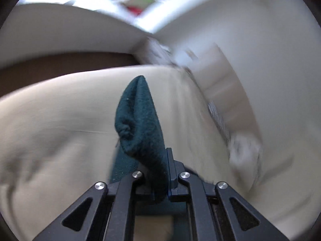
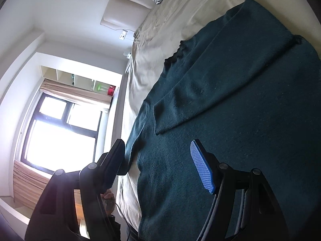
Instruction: Fold small clothes
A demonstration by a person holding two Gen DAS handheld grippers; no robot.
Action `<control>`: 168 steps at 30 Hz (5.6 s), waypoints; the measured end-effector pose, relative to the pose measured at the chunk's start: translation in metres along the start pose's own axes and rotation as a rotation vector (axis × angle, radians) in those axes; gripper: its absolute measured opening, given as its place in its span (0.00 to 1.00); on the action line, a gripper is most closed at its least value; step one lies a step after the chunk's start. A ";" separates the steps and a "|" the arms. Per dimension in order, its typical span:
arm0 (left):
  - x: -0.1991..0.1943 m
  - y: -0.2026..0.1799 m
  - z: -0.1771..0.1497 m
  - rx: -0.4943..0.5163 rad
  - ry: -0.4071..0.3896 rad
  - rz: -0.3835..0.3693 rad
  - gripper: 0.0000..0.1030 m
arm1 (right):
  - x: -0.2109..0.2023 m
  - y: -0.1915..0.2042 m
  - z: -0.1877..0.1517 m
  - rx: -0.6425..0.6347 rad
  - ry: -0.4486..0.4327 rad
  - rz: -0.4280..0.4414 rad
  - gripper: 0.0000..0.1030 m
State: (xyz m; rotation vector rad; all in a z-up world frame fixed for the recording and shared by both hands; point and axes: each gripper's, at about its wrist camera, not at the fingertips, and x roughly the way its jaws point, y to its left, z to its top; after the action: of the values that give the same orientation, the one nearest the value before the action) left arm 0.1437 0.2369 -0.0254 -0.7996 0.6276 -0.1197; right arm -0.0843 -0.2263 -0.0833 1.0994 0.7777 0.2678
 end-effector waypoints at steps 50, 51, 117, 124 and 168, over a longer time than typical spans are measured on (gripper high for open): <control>0.033 -0.103 -0.136 0.361 0.195 -0.056 0.54 | 0.045 -0.020 0.131 -0.163 0.112 -0.394 0.07; 0.035 -0.105 -0.133 0.365 0.191 -0.054 0.53 | 0.041 -0.029 0.134 -0.144 0.109 -0.388 0.07; 0.140 -0.076 -0.134 0.488 0.428 0.019 0.51 | 0.045 -0.077 0.117 0.035 0.157 0.006 0.59; 0.048 -0.061 -0.156 0.499 0.448 0.015 0.64 | -0.028 -0.069 0.072 0.018 0.093 -0.061 0.61; -0.102 0.012 -0.247 0.381 0.694 0.080 0.17 | -0.264 -0.130 -0.119 0.098 0.126 -0.419 0.58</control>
State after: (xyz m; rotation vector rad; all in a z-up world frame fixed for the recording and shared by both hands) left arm -0.0810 0.1225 -0.1149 -0.3464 1.2462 -0.4413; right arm -0.3757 -0.3495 -0.1106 0.9904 1.1214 -0.0573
